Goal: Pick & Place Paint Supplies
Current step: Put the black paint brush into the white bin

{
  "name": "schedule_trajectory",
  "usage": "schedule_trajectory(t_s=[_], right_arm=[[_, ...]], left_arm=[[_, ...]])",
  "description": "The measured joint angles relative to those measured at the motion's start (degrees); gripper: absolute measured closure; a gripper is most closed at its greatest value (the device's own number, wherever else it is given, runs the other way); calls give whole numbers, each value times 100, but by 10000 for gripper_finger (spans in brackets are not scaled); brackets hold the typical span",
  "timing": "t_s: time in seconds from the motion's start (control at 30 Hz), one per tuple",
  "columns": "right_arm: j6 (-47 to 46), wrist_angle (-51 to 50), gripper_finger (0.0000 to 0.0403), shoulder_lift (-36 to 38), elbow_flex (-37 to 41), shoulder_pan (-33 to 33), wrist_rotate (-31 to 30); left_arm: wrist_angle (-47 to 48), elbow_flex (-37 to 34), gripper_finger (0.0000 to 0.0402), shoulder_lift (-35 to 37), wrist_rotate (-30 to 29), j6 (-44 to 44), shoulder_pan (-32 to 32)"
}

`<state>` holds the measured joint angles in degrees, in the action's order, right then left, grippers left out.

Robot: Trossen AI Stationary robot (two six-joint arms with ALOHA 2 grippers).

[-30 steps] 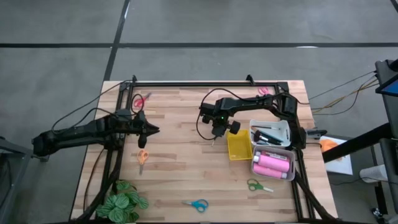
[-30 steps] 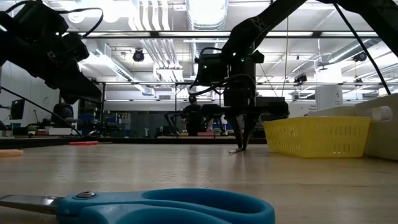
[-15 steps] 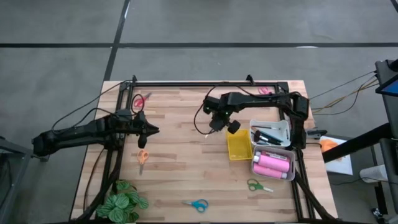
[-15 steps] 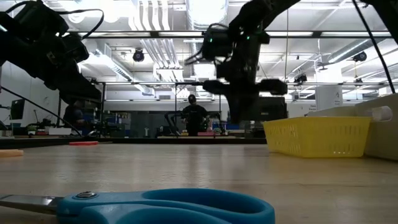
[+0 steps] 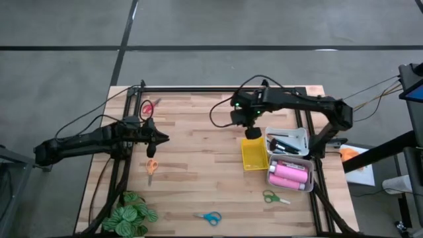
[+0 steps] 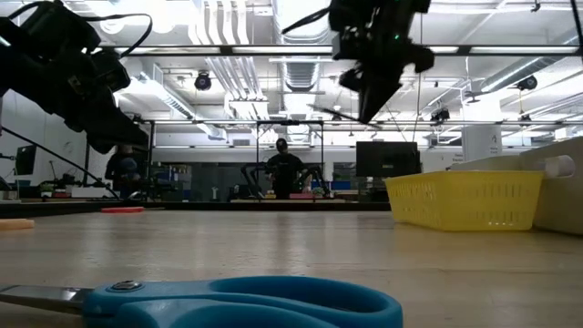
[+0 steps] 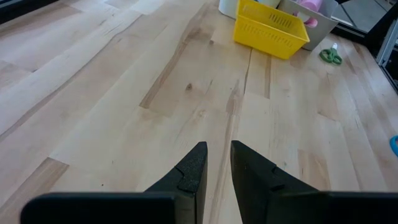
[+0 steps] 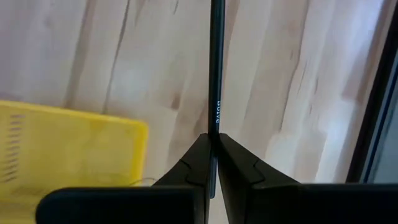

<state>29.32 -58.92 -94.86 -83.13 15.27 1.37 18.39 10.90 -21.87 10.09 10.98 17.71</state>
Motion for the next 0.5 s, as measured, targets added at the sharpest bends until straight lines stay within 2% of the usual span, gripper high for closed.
schedule_trajectory(t_s=[0.5], right_arm=[[-1863,-2350,386,1244,20,-2,-185]], left_arm=[[1,0,329,-2,-1,0,-1]])
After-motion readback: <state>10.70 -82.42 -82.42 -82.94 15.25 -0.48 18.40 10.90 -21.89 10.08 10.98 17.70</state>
